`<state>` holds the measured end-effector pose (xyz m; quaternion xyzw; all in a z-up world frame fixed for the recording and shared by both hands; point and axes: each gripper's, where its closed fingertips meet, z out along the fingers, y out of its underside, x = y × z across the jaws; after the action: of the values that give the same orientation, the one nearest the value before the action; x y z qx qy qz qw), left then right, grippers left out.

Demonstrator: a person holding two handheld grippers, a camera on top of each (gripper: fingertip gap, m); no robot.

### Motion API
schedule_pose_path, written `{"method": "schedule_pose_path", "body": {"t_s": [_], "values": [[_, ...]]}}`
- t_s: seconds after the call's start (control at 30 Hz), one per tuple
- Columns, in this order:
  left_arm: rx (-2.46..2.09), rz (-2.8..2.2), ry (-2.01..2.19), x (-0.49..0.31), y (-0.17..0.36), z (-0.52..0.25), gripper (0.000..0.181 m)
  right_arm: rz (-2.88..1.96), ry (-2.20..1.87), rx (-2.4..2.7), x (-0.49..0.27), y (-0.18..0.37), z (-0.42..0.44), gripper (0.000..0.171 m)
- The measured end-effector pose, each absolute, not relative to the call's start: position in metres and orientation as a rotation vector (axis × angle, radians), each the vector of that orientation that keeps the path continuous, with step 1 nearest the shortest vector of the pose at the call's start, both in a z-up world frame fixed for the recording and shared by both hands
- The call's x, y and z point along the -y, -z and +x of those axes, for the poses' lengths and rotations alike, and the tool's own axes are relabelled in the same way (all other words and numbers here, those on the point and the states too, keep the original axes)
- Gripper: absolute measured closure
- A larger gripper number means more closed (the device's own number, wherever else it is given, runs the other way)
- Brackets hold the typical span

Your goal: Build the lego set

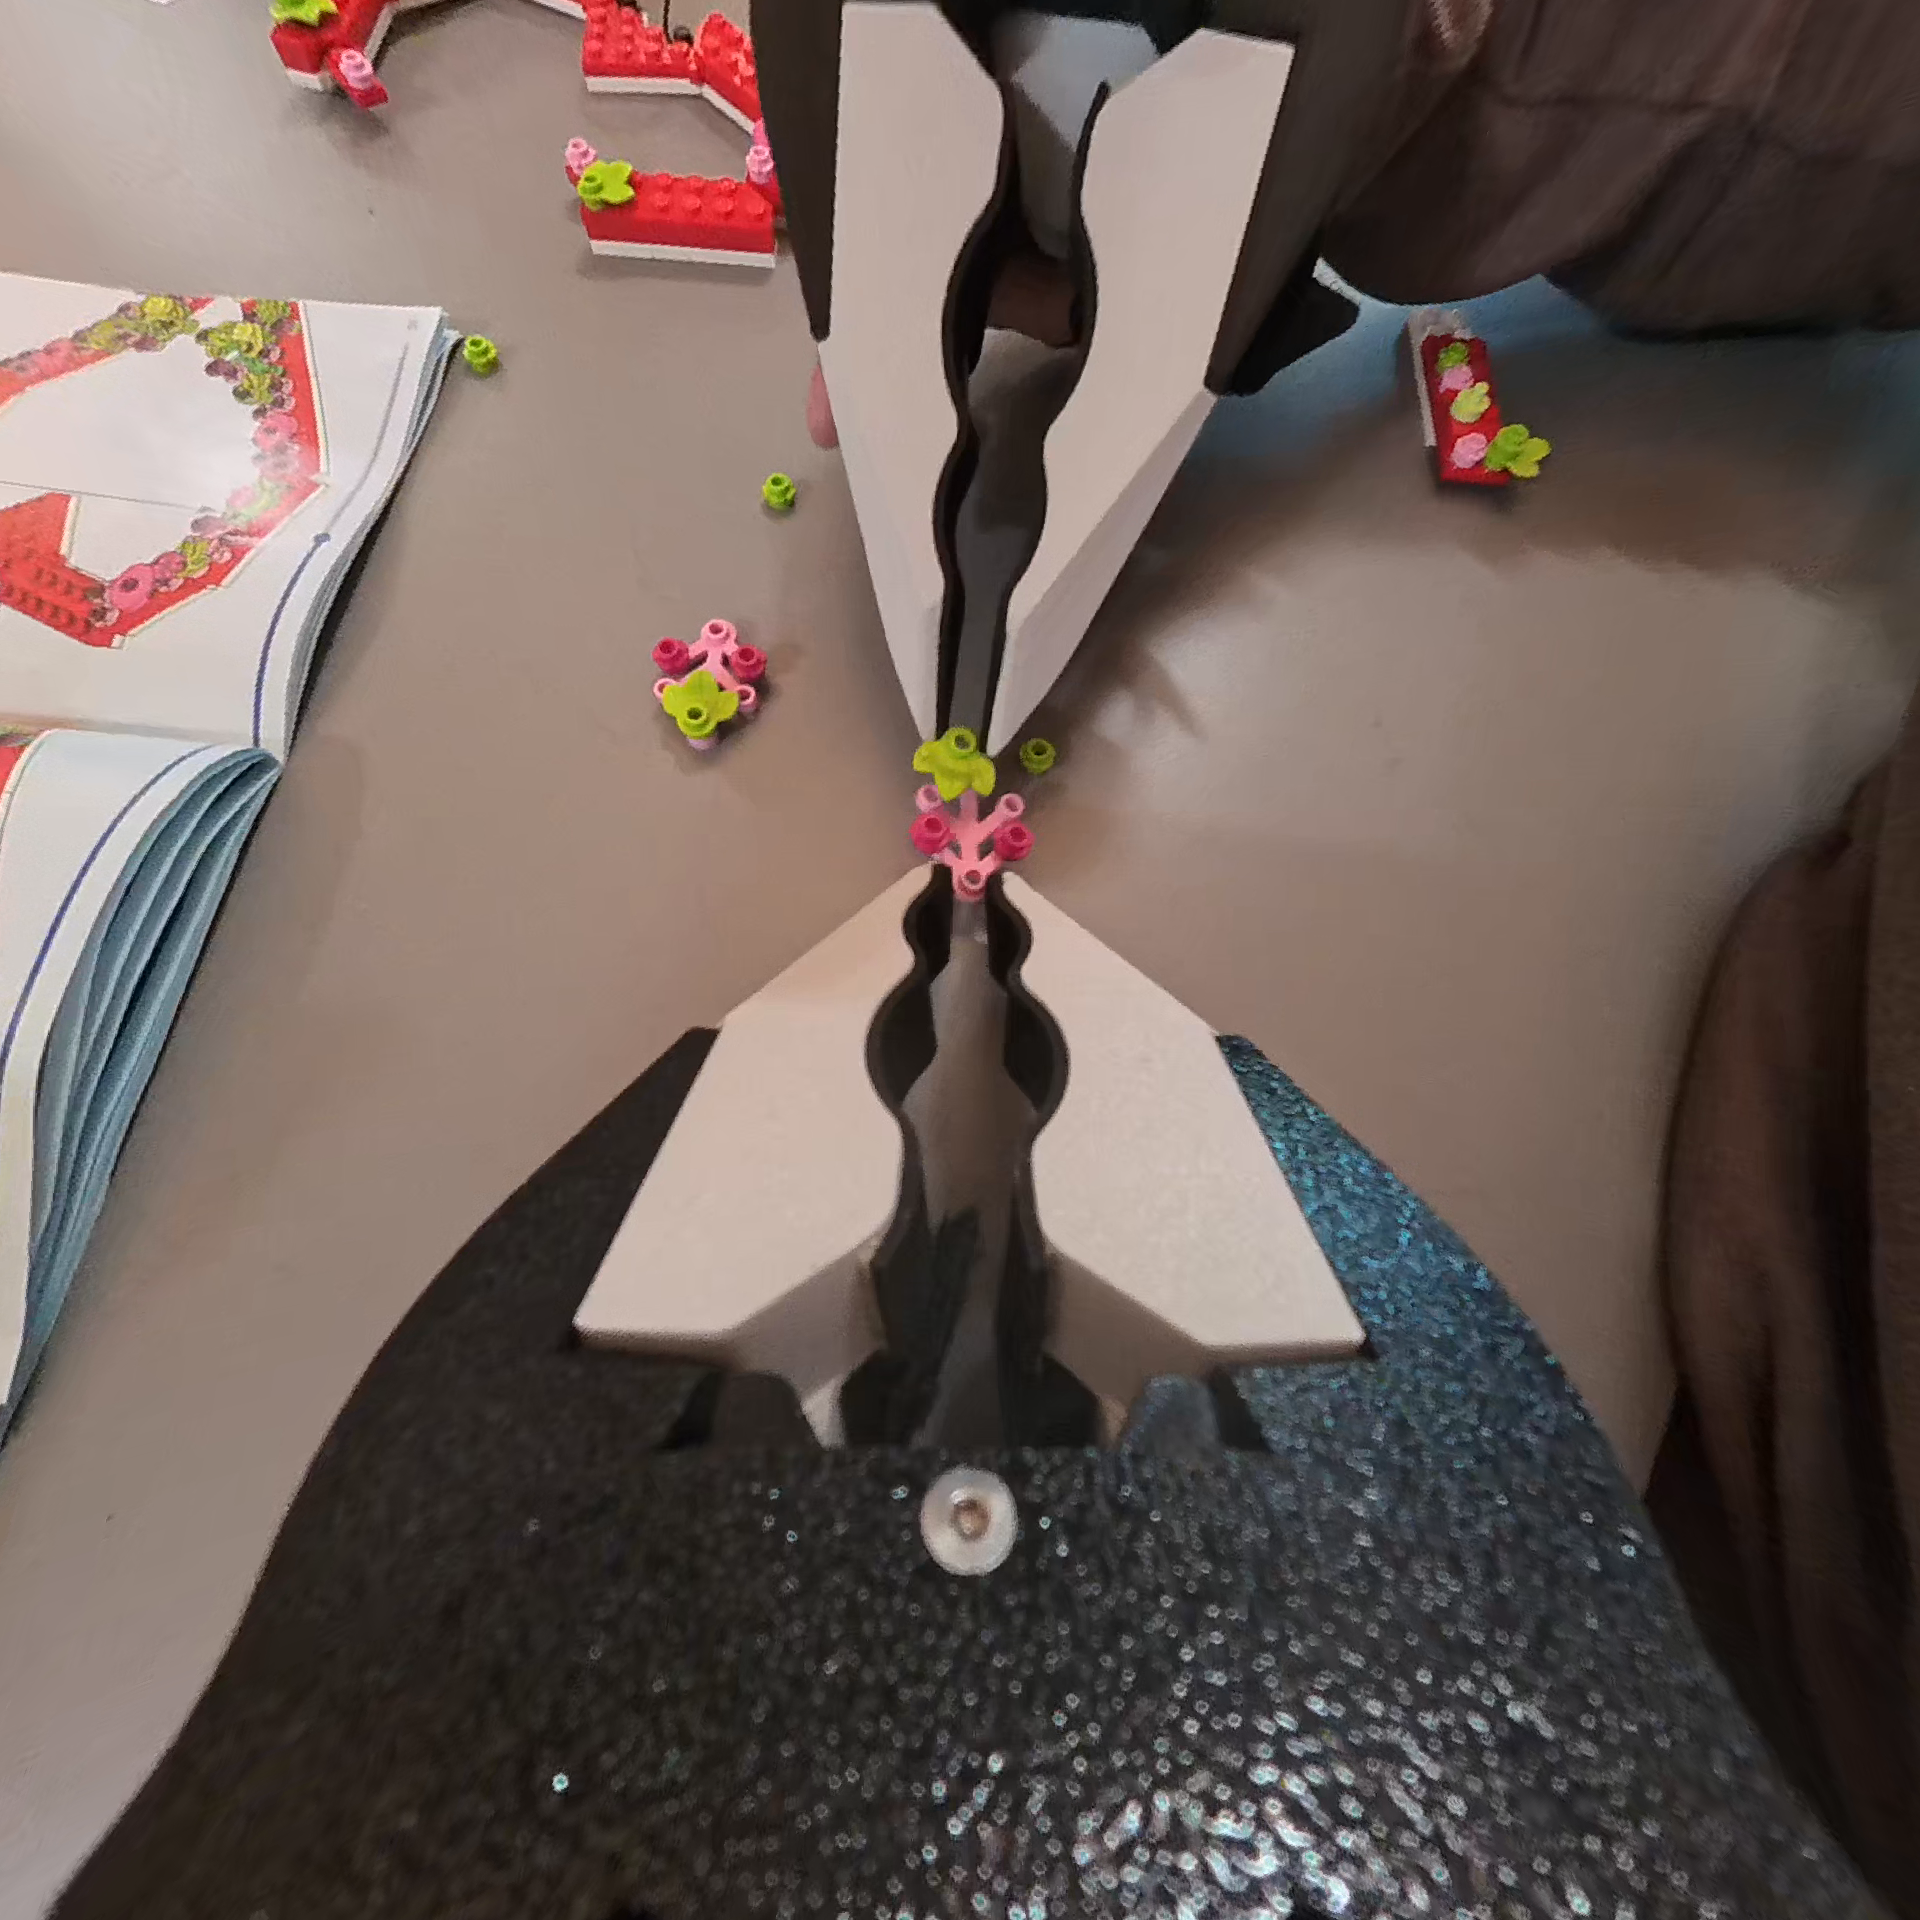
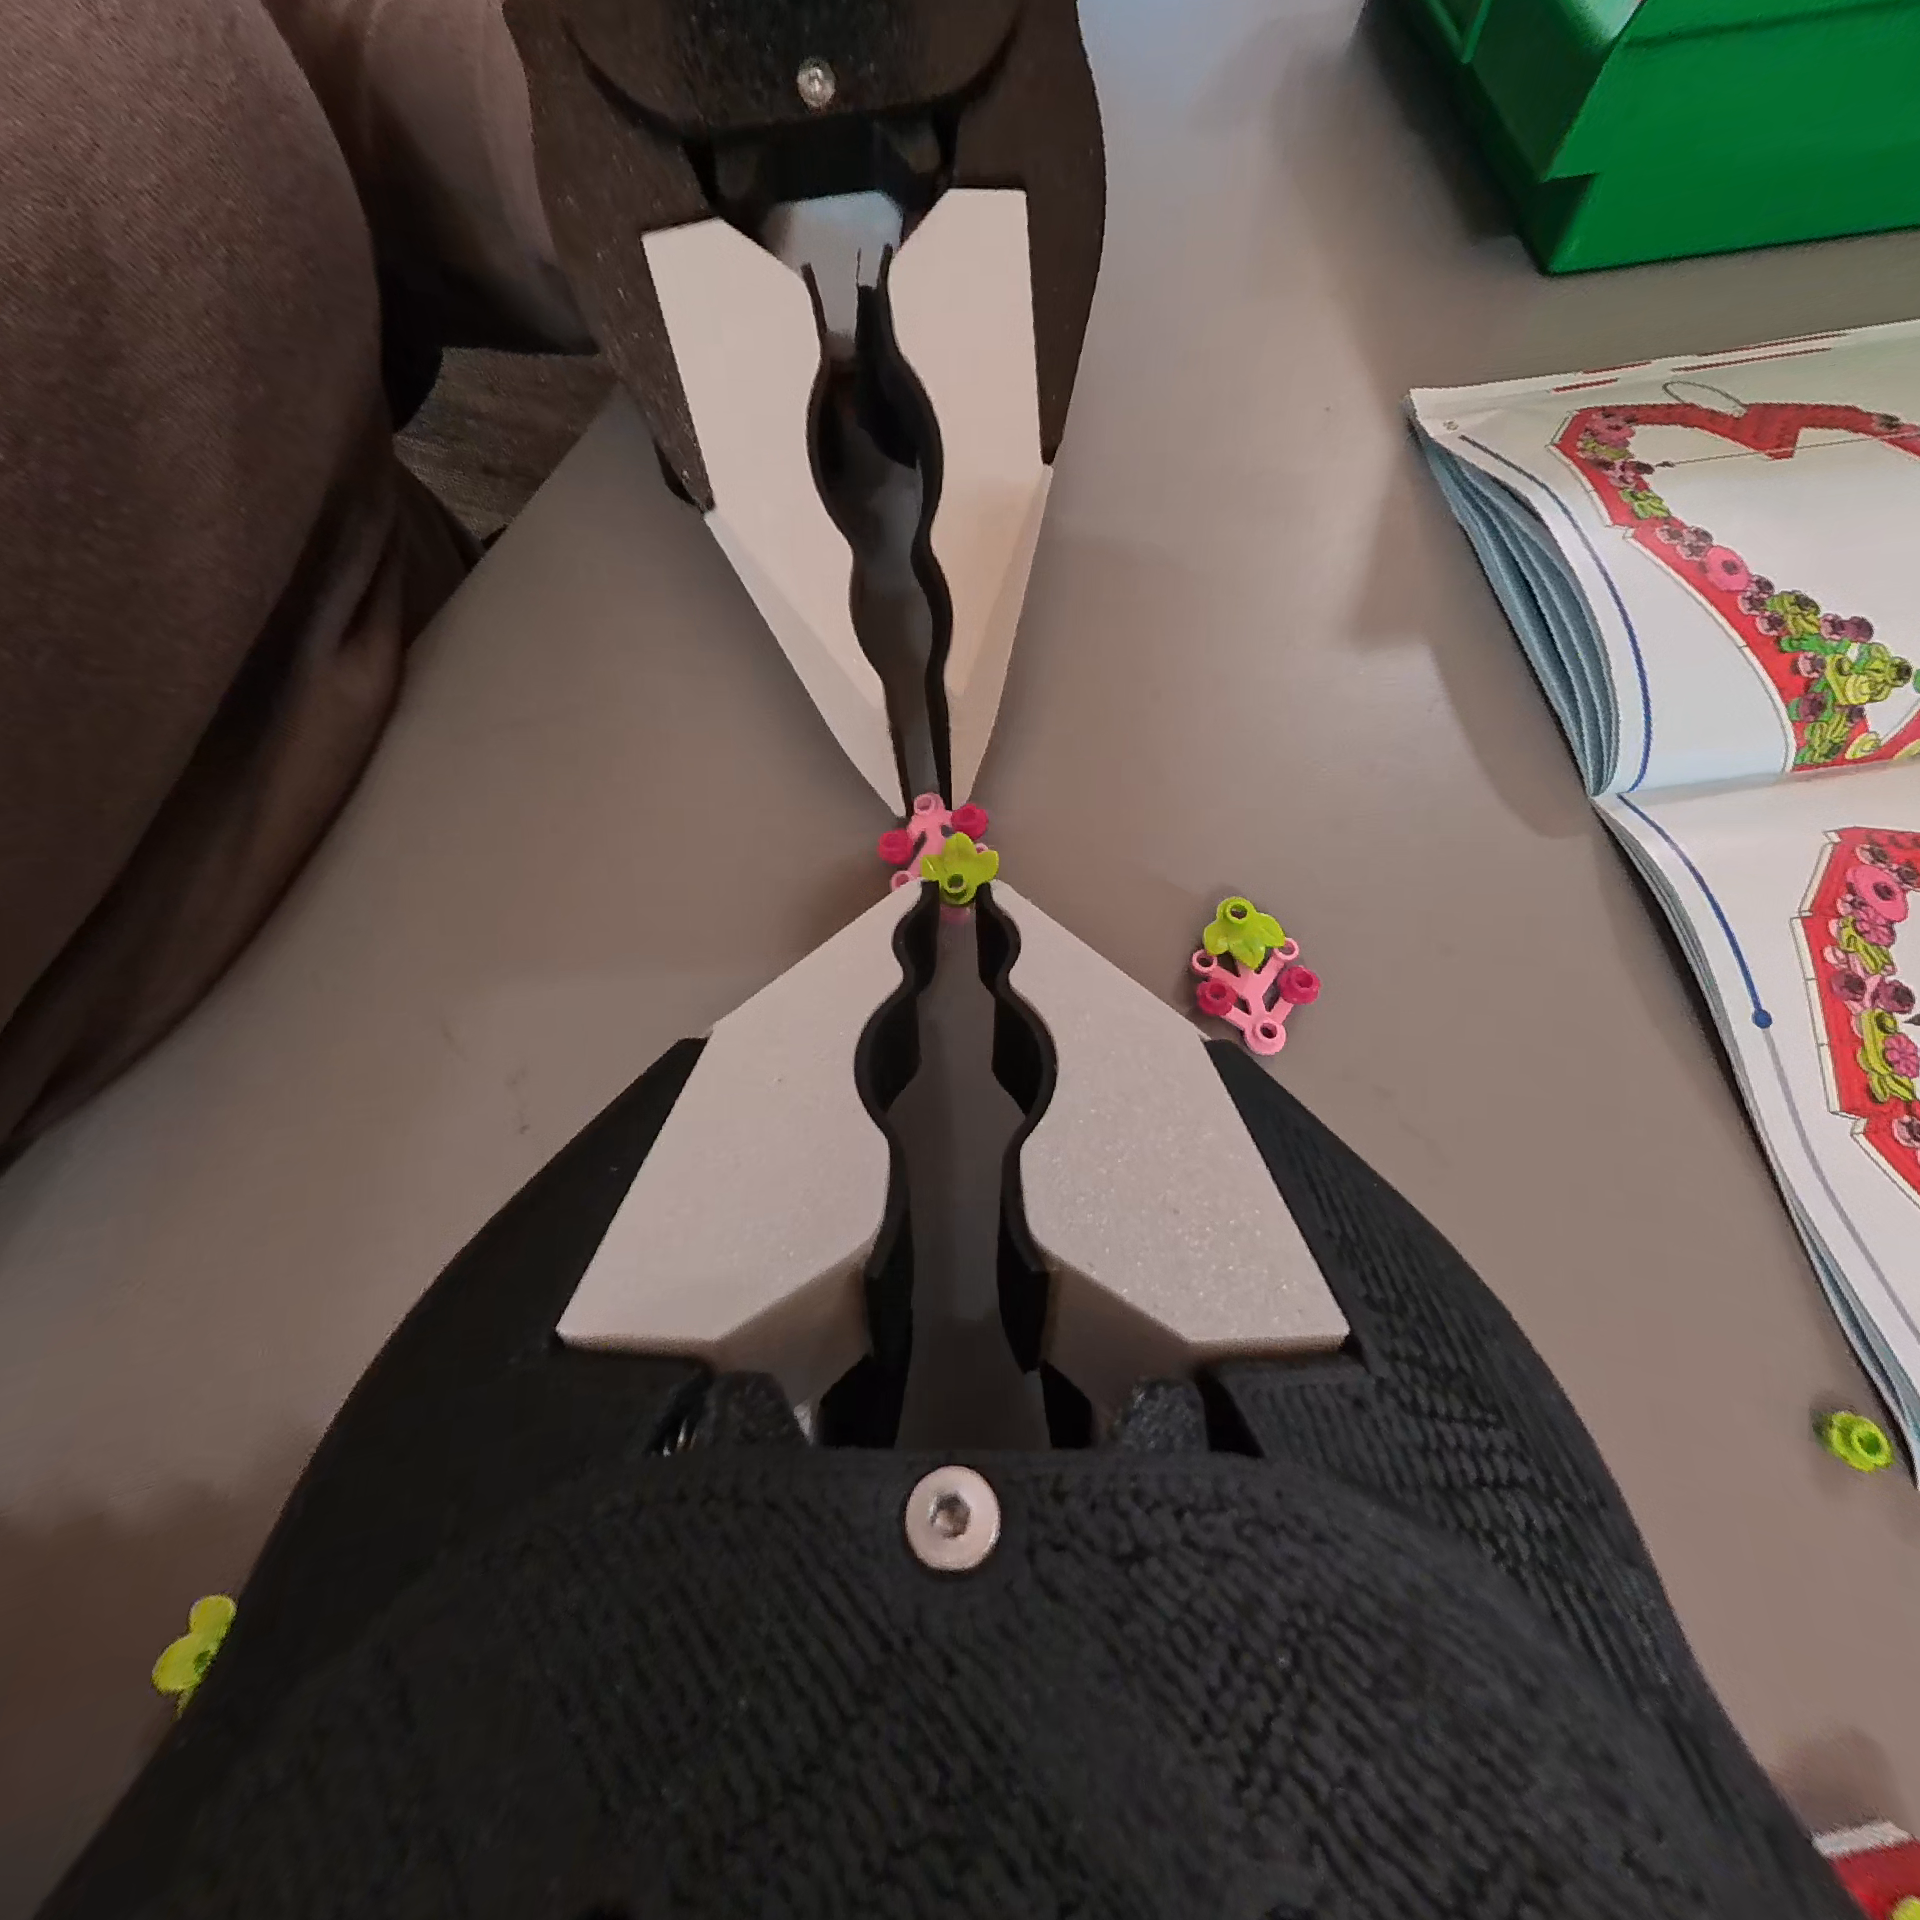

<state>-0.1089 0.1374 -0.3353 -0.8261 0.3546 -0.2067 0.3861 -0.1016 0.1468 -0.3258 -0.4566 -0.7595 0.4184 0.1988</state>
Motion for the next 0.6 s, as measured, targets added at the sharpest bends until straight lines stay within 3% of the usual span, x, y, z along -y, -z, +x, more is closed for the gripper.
{"method": "schedule_pose_path", "body": {"t_s": [0.6], "values": [[-0.899,-2.062,0.569,-0.1366,0.3301,-0.1065,0.177,-1.265,-1.195,2.158,-0.1440,0.3272,-0.0987,0.165]]}}
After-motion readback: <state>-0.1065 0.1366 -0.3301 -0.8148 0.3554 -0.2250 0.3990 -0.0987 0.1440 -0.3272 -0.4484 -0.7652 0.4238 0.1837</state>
